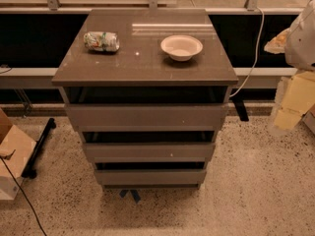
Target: Open top drawer
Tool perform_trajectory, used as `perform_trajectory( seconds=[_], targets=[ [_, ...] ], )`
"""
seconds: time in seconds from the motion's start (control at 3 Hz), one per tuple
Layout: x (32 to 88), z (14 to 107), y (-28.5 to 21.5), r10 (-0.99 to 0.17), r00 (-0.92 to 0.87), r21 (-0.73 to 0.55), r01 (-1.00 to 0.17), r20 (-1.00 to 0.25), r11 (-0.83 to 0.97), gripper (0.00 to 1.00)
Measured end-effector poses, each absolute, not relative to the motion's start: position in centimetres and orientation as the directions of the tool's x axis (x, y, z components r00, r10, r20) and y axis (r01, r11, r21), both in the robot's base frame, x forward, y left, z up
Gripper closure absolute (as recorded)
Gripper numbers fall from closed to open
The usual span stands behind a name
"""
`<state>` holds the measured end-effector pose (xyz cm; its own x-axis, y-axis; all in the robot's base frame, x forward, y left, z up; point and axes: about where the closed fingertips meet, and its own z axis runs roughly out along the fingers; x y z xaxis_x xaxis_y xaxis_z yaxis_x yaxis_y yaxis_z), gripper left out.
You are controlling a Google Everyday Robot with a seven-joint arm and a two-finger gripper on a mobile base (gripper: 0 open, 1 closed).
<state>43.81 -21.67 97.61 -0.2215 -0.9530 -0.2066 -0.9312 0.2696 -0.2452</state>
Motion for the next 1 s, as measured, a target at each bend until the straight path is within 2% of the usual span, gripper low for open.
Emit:
perform_trajectory(
  seconds=[0.33,0.67,1.0],
  targets=[
    [43.8,97.6,-21.7,-0.953,-0.222,-0.245,-0.931,-0.207,0.270,0.00],
    [44.8,96.3,-20.4,-0.941,-0.212,-0.262,-0.923,-0.264,0.281,0.00],
    [46.2,96.9,-19.9,-0.937,-0.200,-0.318,-0.903,-0.286,0.290,0.00]
  ],
)
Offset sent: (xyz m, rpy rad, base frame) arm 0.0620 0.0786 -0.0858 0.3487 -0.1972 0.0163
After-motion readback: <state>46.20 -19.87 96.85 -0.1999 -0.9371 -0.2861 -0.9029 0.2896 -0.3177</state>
